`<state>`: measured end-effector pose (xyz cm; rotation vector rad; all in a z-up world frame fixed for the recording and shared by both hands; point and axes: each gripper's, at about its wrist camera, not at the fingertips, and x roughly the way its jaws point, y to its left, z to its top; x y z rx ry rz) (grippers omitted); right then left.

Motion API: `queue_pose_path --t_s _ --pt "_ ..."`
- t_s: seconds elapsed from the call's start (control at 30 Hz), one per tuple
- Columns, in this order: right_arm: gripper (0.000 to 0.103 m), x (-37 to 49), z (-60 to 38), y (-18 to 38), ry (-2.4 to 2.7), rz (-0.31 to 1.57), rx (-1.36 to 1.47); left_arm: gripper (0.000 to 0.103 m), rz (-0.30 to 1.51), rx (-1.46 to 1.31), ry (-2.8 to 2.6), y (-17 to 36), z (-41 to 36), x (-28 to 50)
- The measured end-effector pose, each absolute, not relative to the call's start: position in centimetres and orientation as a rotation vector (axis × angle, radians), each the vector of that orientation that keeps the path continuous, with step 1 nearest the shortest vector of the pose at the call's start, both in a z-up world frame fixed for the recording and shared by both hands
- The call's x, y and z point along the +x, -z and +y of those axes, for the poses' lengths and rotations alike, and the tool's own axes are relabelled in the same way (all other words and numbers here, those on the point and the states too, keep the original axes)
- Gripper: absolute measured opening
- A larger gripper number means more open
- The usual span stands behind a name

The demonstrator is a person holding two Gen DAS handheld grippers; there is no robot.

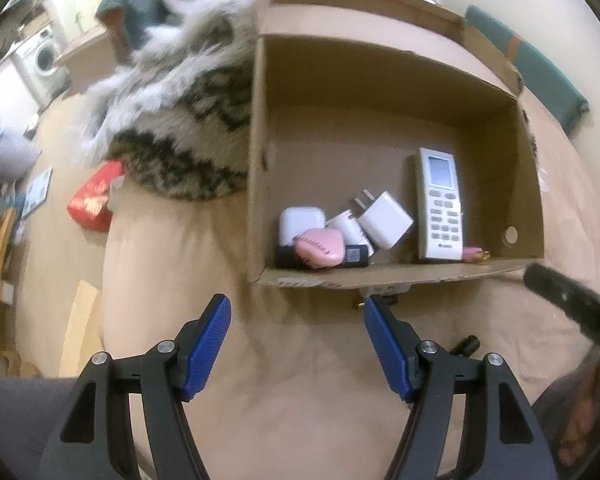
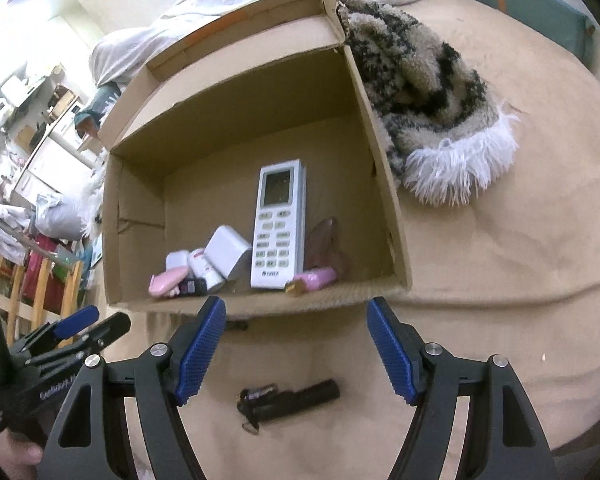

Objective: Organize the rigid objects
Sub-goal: 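Withdraw both open grippers from the box, then grasp the white blue-labelled pill bottle with the left gripper and lift it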

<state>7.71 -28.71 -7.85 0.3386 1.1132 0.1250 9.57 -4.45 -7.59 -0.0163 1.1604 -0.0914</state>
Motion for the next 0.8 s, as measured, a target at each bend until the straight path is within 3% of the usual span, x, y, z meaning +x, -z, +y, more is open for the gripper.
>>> queue_pose_path --t_s 0.3,0.8 --pt "0.077 6.3 -29.3 9.7 -0.116 1.204 0.414 0.066 1.219 -0.107 0.005 9.9 -2.5 9.3" --pt "0.077 7.1 -30.3 11.6 -0.093 1.272 0.519 0.067 1.266 0.078 0.133 14.4 -11.5 11.9"
